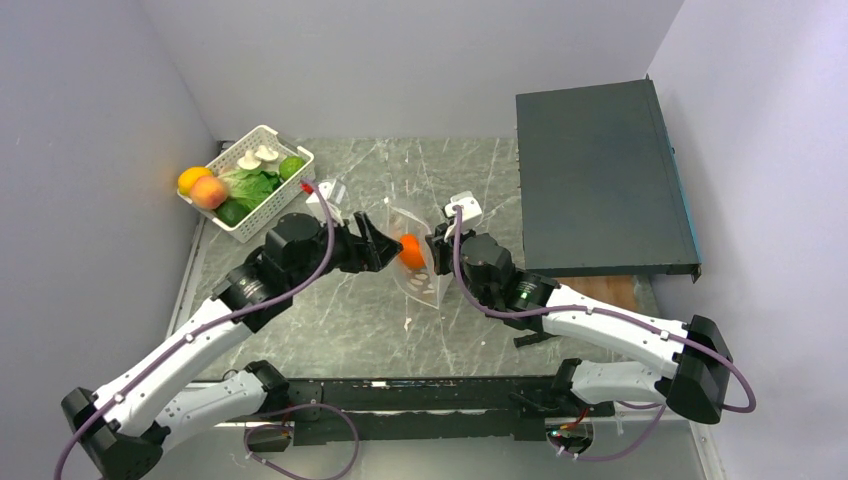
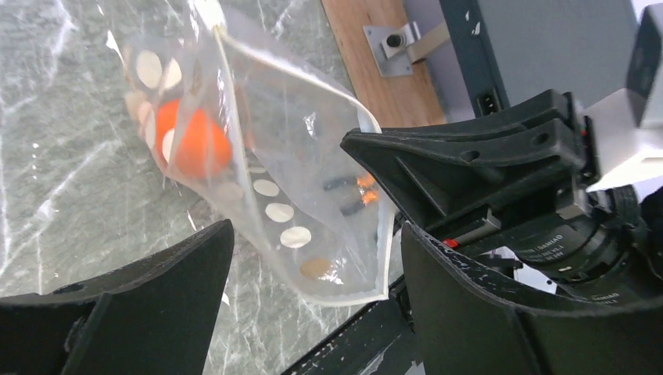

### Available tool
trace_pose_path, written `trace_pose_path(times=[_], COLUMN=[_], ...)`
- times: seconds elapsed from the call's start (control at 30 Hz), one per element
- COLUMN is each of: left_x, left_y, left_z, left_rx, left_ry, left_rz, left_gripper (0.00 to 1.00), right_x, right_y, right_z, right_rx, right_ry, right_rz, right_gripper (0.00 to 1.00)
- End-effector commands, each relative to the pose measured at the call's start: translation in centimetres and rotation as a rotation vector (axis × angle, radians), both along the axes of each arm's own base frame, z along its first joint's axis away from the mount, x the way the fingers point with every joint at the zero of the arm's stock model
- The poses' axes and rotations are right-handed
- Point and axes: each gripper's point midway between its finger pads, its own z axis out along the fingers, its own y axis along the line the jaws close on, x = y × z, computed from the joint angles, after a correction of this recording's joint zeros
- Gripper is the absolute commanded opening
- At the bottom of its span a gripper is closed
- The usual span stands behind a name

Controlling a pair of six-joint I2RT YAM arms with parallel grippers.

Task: Place the food in the zip-top bag and seal the zipper
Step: Place the fake vegetable in the zipper food storage bag, then pick up the fake vegetable from the bin.

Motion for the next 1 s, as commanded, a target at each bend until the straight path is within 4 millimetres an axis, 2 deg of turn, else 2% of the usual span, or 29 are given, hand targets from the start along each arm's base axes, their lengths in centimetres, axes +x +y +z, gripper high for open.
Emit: trace_pose_path(times=[0.0,0.1,0.23,0.33,0.47,0.6,0.77,0.97], left_x=[0.1,0.0,-0.1,-0.1,0.2,1.1,3.3,8.4], left_y=[2.0,2.3,0.8,0.2,1.2,5.3,11.8,19.2], left_z=[0.1,-2.5,-4.5,-4.9,-3.7,-1.1,0.5,0.7], left_rx=[0.009,0.027,0.004,0.008,0.083,0.233,0.406,0.382], left_ry=[-0.012,0.043,0.101,0.122,0.067,-0.037,-0.114,-0.070], left_rz=[0.093,0.118,0.078,0.053,0.058,0.184,0.371,0.655], left_gripper=[0.84,0.84,0.82,0.82,0.85,0.99,1.00,1.00], right_x=[0.4,0.3,0.4,0.4,0.4,0.3,0.2,0.3], right_y=[0.0,0.0,-0.1,-0.2,-0.3,-0.4,-0.4,-0.5], right_z=[2.2,2.3,2.2,2.2,2.3,2.4,2.6,2.5], right_rx=[0.071,0.077,0.078,0.080,0.081,0.088,0.091,0.088], right_ry=[-0.030,-0.033,-0.034,-0.036,-0.038,-0.040,-0.042,-0.044], right_rz=[-0.030,-0.028,-0.031,-0.033,-0.038,-0.037,-0.035,-0.039], right_gripper=[0.00,0.00,0.00,0.00,0.00,0.00,0.00,0.00])
